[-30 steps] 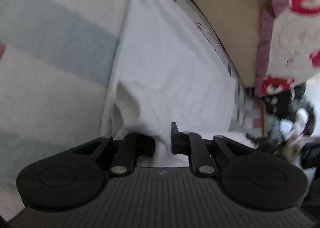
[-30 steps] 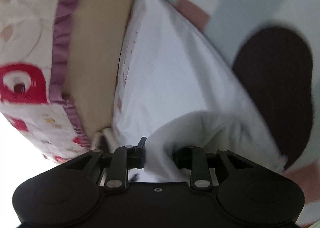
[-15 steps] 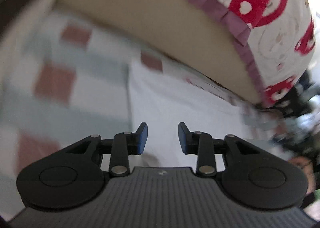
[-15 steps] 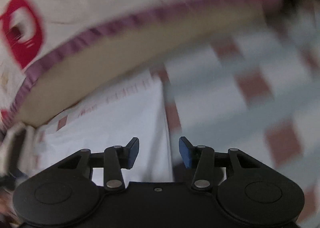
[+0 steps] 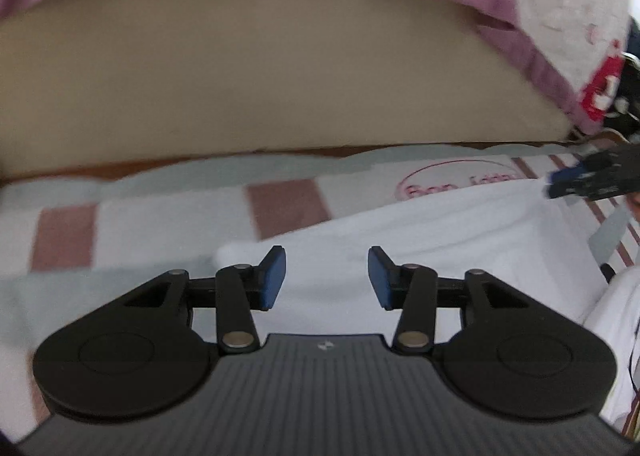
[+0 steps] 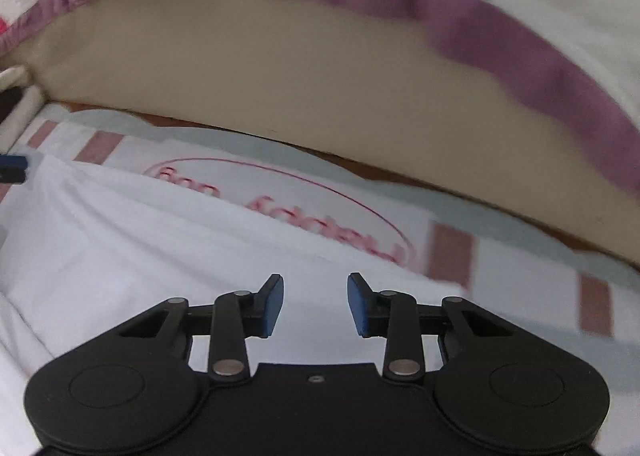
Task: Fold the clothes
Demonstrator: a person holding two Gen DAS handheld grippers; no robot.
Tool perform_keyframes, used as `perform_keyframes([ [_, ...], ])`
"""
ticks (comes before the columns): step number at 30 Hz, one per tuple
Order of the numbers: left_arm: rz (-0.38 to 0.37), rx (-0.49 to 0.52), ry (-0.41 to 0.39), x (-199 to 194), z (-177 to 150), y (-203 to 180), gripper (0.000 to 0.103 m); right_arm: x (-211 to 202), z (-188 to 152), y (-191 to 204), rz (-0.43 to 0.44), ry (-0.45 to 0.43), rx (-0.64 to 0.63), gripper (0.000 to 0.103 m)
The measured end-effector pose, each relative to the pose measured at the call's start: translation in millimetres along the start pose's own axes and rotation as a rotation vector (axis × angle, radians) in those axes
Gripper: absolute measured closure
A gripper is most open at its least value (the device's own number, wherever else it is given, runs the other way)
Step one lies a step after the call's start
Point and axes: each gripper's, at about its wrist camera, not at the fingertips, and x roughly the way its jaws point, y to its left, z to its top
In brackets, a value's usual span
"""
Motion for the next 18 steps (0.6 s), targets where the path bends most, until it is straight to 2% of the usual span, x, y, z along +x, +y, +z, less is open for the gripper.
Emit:
perform_keyframes([
  [4,-0.018,0.028,0.056,22,1,0,0.059,26,9,32,0.019,-0.002,-0.186,0.064],
  [9,-0.040,0.064,0.125,49,3,0,0.059,51,12,45,0.043,0.014,-0.211,0.064],
  [12,-0.036,0.090,0.128,51,1,-5,0.058,54,1,42,0.061,-0.024,-0.163,0.054],
  [14,-0.029,0.108,0.121,49,-1,-8,0.057,56,-7,38,0.069,-0.048,-0.128,0.034],
  [17,-0.019,0.136,0.111,46,-5,-14,0.058,59,-12,31,0.072,-0.074,-0.041,0.029],
  [18,-0.016,0.145,0.108,45,-6,-16,0.062,59,-14,30,0.081,-0.082,-0.019,0.029],
])
